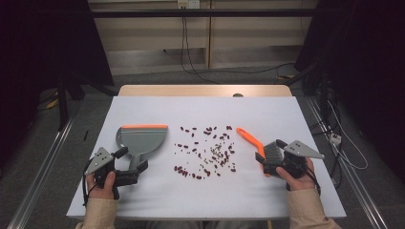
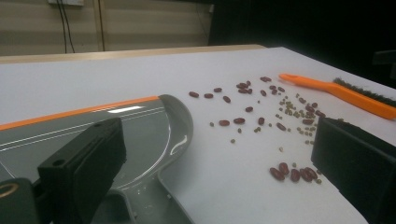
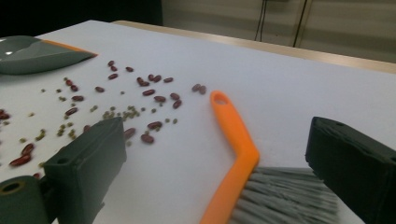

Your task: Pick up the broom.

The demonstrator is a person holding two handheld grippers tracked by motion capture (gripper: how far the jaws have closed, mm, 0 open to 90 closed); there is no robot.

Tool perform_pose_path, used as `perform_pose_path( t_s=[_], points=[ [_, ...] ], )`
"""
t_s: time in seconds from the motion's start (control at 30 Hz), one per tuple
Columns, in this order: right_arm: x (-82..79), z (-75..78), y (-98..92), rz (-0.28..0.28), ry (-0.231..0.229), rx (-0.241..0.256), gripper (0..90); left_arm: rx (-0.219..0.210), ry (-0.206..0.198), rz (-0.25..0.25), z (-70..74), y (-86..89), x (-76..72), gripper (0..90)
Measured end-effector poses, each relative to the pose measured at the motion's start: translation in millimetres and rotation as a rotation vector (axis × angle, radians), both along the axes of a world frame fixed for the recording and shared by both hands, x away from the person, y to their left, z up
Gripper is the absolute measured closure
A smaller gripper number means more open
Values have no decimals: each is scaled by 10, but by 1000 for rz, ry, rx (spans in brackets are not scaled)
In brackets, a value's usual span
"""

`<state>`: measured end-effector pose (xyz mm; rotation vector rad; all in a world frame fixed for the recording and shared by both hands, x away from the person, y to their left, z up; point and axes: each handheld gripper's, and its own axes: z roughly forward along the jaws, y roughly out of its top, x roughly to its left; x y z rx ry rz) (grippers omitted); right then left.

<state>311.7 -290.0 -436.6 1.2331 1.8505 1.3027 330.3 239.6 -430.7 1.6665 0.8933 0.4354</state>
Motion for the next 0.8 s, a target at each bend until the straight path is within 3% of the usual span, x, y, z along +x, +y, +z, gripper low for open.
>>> perform_pose_path(
  t_s=[0.1, 0.13, 0.27, 0.33, 0.4, 0.43, 0.6, 0.8],
  points=[
    [120, 18, -26, -26, 31, -6, 52, -1, -2, 0, 3, 4, 4, 29],
    [231, 31, -35, -60, 64, -42, 67, -4, 0, 3, 2, 4, 6, 29],
    [354, 42, -49, -59, 119, -47, 88, 0, 0, -1, 1, -2, 10, 30],
    [460, 55, -42, -54, 162, -76, 115, 3, -2, -7, 3, -7, 13, 29],
    [480, 59, -35, -54, 180, -75, 119, 0, 0, -5, 2, -11, 10, 29],
    [540, 65, -21, -44, 211, -82, 141, 0, 1, -5, 2, -12, 10, 29],
    [614, 63, 4, -47, 253, -102, 190, -1, -2, -7, 4, -11, 9, 29],
    [720, 52, 19, -65, 328, -107, 330, -4, 1, -13, 2, -14, 20, 29]
  ],
)
